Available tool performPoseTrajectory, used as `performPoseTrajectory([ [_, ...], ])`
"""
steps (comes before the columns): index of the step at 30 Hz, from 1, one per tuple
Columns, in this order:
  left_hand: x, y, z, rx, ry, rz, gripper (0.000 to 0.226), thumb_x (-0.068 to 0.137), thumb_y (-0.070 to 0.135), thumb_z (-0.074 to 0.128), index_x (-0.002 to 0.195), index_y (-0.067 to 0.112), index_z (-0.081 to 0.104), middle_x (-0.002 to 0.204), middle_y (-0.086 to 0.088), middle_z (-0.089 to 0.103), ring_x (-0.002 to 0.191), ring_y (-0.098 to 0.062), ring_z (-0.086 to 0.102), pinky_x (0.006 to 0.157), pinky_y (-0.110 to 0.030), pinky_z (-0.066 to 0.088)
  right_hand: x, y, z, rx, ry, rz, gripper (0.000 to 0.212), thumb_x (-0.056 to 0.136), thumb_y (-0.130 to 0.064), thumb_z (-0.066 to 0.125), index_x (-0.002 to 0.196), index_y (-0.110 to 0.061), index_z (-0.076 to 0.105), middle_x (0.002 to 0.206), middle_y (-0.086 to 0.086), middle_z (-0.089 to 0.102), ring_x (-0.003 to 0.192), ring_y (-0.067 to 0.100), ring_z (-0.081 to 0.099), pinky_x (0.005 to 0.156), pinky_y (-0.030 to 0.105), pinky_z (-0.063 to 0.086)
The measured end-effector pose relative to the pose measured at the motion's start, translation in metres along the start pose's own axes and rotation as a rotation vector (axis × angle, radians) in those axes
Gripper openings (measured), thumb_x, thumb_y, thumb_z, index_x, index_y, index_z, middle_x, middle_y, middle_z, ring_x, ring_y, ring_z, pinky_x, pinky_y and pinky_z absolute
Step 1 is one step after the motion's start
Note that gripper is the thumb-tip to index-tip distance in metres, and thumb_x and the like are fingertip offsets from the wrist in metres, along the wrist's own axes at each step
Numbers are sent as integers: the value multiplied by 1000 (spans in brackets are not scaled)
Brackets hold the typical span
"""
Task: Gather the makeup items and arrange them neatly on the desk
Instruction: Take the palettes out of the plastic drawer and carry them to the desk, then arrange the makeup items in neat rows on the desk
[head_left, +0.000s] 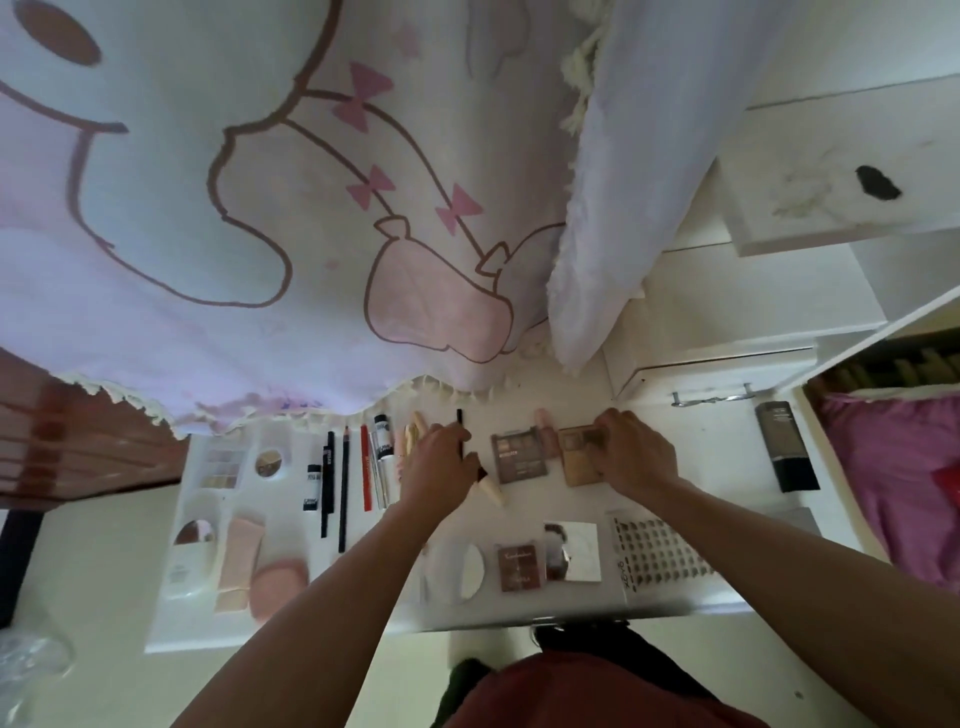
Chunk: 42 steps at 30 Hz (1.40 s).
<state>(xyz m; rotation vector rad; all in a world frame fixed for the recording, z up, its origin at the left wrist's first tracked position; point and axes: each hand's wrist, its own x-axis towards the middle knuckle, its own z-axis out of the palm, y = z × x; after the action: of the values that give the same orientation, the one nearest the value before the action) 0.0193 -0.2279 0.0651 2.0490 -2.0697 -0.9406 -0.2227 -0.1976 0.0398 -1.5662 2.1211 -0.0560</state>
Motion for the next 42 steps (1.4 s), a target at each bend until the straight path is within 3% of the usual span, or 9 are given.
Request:
performPoseTrajectory([
  [5, -43, -42, -27, -11, 73, -3, 22, 90, 23, 59, 110, 16, 66, 108, -5, 66, 91, -20, 62, 76, -30, 49, -30, -43, 7, 33, 42, -103, 34, 98, -44, 43, 113, -16, 57, 108, 5, 64, 106, 29, 60, 87, 38, 47],
  [7, -69, -70, -39, -32, 107, -23, 25, 89, 23, 61, 112, 16, 65, 109, -4, 65, 97, -21, 61, 81, -29, 46, -45, -66, 16, -30, 55, -182, 37, 94, -40, 50, 121, -16, 54, 118, 5, 62, 109, 30, 60, 88, 39, 44],
  [9, -97, -100, -51, -45, 133, -50, 26, 88, 23, 62, 112, 16, 64, 108, -3, 64, 101, -20, 61, 83, -29, 45, -61, -89, 28, -35, 60, -216, 33, 90, -34, 59, 116, -14, 57, 128, 6, 55, 117, 30, 55, 89, 38, 44],
  [11, -127, -133, -64, -53, 165, -90, 25, 87, 23, 63, 111, 16, 65, 106, -3, 65, 101, -21, 61, 87, -30, 47, -81, -116, 42, -17, 30, -244, 28, 88, -32, 63, 111, -16, 59, 124, 5, 55, 120, 28, 50, 91, 36, 42],
  [16, -191, -213, -93, -45, 208, -191, 23, 87, 24, 62, 110, 17, 64, 104, -2, 64, 99, -20, 61, 85, -30, 47, -128, -183, 78, 36, -46, -300, 30, 88, -35, 63, 115, -24, 59, 112, -3, 63, 95, 16, 59, 74, 28, 43],
  [20, -212, -255, -109, -101, 252, -282, 20, 87, 22, 64, 107, 19, 64, 90, 4, 60, 94, -18, 61, 81, -27, 46, -149, -226, 97, 28, -109, -381, 32, 89, -35, 62, 119, -25, 58, 113, -6, 62, 97, 13, 59, 79, 29, 46],
  [29, -182, -313, -142, -159, 267, -339, 20, 86, 24, 62, 106, 21, 64, 91, 6, 59, 93, -17, 60, 79, -25, 43, -111, -322, 120, -86, -181, -502, 36, 90, -32, 59, 124, -18, 56, 113, -1, 64, 104, 20, 60, 73, 27, 40],
  [35, -134, -349, -178, -189, 263, -356, 21, 86, 23, 63, 107, 20, 65, 84, 7, 61, 82, -11, 54, 73, -21, 37, -68, -388, 141, -123, -248, -502, 41, 90, -37, 59, 127, -22, 52, 117, -3, 63, 109, 21, 60, 86, 33, 49],
  [42, -97, -391, -204, -234, 198, -350, 19, 87, 24, 65, 105, 18, 66, 81, 3, 68, 79, -15, 61, 67, -24, 43, -41, -436, 166, -200, -239, -466, 45, 92, -35, 56, 133, -18, 49, 130, 2, 55, 120, 23, 50, 91, 34, 45],
])
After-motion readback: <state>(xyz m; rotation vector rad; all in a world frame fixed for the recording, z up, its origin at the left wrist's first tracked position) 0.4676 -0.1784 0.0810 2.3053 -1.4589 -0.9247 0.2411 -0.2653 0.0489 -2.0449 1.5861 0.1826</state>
